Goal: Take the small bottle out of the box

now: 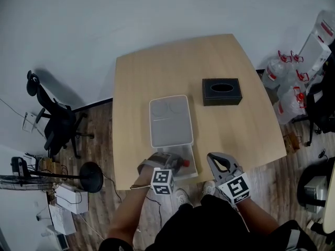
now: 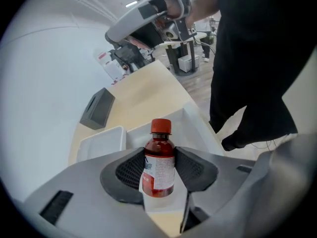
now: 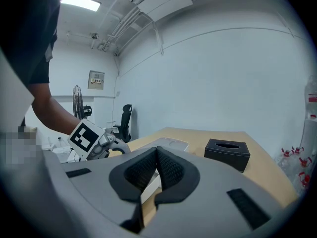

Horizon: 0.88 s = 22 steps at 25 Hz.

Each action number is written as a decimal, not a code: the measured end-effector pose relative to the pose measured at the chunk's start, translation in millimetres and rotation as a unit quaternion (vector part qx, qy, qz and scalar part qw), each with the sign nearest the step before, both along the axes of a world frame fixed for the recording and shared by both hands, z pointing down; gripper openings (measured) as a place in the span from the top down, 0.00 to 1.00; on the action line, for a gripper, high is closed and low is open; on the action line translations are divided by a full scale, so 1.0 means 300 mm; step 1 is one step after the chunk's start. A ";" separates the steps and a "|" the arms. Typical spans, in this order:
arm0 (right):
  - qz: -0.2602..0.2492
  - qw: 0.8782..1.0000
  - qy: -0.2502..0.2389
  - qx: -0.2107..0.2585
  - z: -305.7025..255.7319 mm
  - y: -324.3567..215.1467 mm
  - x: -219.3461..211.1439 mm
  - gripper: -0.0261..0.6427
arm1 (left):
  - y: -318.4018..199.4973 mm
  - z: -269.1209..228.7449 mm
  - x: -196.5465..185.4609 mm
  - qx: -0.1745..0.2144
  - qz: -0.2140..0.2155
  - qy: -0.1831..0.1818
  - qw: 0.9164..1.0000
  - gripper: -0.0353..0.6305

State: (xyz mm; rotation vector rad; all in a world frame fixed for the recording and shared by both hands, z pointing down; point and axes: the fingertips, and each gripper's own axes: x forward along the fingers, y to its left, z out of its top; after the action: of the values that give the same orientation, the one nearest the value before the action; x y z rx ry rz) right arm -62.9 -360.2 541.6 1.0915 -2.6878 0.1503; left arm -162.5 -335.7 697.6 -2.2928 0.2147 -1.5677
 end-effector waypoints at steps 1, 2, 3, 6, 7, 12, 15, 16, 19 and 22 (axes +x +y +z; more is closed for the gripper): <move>0.000 1.000 -0.002 0.002 -0.004 0.000 -0.004 0.94 | -0.004 -0.019 0.001 0.007 -0.011 0.014 1.000 0.63; -0.001 1.000 -0.004 0.004 -0.008 0.000 -0.009 0.94 | -0.007 -0.039 0.002 0.012 -0.024 0.029 0.999 0.63; -0.002 1.000 -0.005 0.006 -0.012 0.000 -0.015 0.94 | -0.010 -0.059 0.002 0.017 -0.038 0.045 0.998 0.63; -0.007 1.000 -0.005 0.009 -0.016 0.003 -0.030 0.94 | -0.022 -0.127 -0.002 0.034 -0.087 0.104 0.990 0.63; -0.009 1.000 -0.005 0.011 -0.016 0.004 -0.033 0.94 | -0.028 -0.152 -0.004 0.041 -0.105 0.126 0.986 0.63; -0.019 1.000 0.000 0.019 -0.027 0.014 -0.062 0.94 | -0.042 -0.270 -0.027 0.071 -0.177 0.209 0.959 0.63; -0.024 0.999 0.000 0.026 -0.039 0.014 -0.083 0.94 | -0.049 -0.333 -0.040 0.092 -0.212 0.245 0.942 0.63; -0.025 0.999 -0.001 0.029 -0.046 0.014 -0.092 0.94 | -0.051 -0.354 -0.044 0.103 -0.220 0.254 0.936 0.63; -0.029 0.999 -0.002 0.041 -0.067 0.016 -0.109 0.94 | -0.055 -0.417 -0.046 0.136 -0.236 0.275 0.922 0.63; -0.033 0.998 -0.004 0.051 -0.087 0.022 -0.115 0.94 | -0.060 -0.483 -0.052 0.160 -0.261 0.309 0.900 0.63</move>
State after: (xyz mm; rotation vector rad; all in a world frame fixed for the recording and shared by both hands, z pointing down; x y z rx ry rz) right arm -97.5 -353.7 515.5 1.0310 -2.7617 0.0060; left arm -178.1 -353.6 552.6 -2.4903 1.2352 -0.8250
